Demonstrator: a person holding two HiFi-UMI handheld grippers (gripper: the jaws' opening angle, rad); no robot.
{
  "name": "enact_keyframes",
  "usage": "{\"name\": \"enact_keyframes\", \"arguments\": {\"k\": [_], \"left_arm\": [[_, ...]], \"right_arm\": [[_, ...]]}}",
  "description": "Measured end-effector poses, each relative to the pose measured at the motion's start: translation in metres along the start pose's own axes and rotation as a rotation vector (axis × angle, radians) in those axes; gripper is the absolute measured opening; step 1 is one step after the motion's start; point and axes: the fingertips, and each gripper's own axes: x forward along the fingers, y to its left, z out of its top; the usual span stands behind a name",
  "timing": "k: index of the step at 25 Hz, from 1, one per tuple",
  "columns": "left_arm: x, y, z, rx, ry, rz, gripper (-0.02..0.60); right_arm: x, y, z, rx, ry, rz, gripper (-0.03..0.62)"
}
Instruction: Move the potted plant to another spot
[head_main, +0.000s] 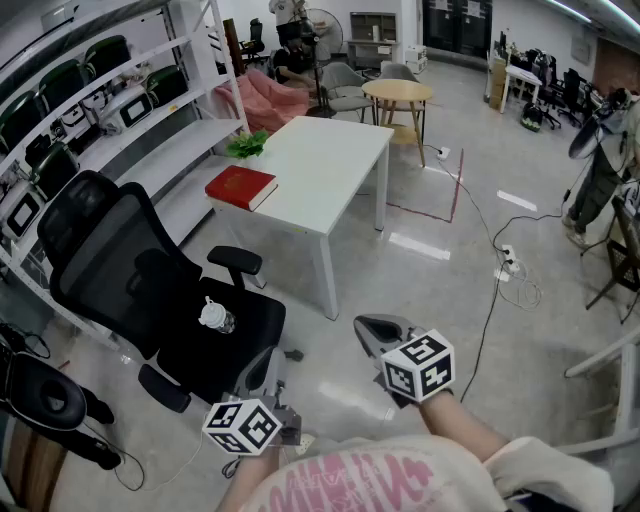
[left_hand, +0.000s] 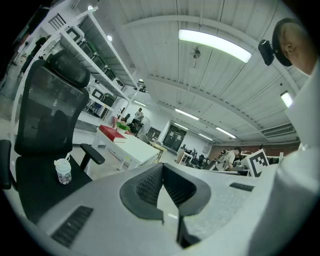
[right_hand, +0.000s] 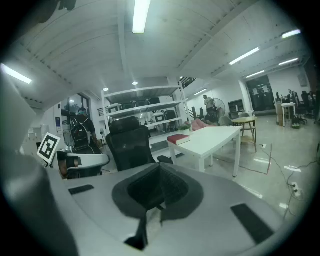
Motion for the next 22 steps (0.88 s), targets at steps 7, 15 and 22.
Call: {"name": "enact_keyframes", "arguments": {"k": [7, 15, 22], "left_arm": [[0.014, -0.002, 0.008, -0.015, -0.023, -0.002, 0.002], [0.027, 0.007, 0.007, -0.02, -0.011, -0.002, 0.002], [0.055, 0.022, 0.015, -0.036, -0.003, -0.003, 0.002]], "right_arm": [[0.001, -0.011, 0.007, -0.021, 0.0, -0.002, 0.006], [0.013, -0.028, 0.011, 0.039, -0.016, -0.009, 0.006], [0.034, -0.053, 0.014, 0.062, 0.018, -0.029, 0.006]]}}
